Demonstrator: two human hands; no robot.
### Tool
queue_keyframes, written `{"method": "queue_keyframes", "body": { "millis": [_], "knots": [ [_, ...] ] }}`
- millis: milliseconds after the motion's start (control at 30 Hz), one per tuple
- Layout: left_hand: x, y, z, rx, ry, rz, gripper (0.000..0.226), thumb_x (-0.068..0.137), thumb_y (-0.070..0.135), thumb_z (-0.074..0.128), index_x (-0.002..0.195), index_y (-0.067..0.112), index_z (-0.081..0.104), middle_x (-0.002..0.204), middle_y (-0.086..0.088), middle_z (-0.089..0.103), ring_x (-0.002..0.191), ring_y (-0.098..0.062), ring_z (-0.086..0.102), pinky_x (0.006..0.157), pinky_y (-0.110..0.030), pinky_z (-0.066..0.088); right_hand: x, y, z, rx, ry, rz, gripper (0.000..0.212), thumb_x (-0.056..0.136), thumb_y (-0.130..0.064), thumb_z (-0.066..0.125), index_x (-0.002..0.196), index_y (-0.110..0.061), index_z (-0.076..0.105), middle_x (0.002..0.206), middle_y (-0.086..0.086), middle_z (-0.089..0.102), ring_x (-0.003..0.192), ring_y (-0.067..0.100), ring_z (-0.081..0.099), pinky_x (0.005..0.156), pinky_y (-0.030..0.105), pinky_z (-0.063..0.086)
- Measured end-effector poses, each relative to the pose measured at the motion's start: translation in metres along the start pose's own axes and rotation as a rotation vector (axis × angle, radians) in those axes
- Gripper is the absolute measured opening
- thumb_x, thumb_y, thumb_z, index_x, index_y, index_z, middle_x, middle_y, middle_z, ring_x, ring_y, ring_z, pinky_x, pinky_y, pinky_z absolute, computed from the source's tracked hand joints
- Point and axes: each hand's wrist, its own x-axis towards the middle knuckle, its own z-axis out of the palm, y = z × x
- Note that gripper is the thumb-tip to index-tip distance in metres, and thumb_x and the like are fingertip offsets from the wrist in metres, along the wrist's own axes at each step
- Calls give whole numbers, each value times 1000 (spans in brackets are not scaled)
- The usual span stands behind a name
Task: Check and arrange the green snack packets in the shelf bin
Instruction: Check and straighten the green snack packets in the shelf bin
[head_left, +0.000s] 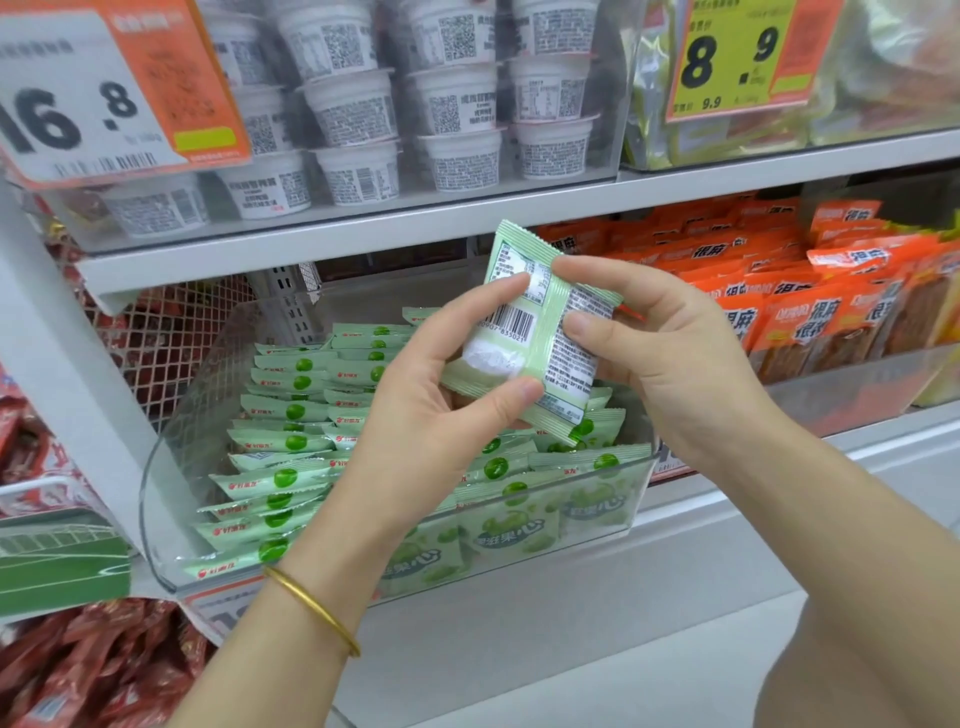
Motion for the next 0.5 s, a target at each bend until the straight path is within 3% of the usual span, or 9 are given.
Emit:
{"method": "queue_keyframes", "body": {
  "millis": [200, 367, 500],
  "knots": [
    [-1, 1, 0, 31, 3, 4, 55, 80, 5, 71, 123, 35, 56, 126, 17, 57, 118, -2, 53, 96, -39, 50, 0, -1, 0, 4, 0, 14, 33, 77, 2, 62, 104, -17, 67, 96, 5, 72, 80, 18, 68, 68, 32, 59],
    [-1, 0, -1, 15, -16, -28, 54, 81, 12, 70, 126, 37, 55, 130, 16, 54, 122, -8, 53, 95, -42, 50, -1, -1, -2, -16, 0, 8, 35, 75, 0, 65, 105, -16, 67, 98, 7, 72, 82, 21, 68, 71, 35, 59],
    [0, -5, 1, -259, 63, -171, 45, 82, 14, 60, 125, 27, 56, 124, 4, 60, 107, -17, 64, 80, -32, 56, -2, 0, -4, -125, -15, -39, 28, 83, -9, 65, 110, -16, 65, 111, 12, 67, 90, 22, 67, 73, 35, 58]
  ]
}}
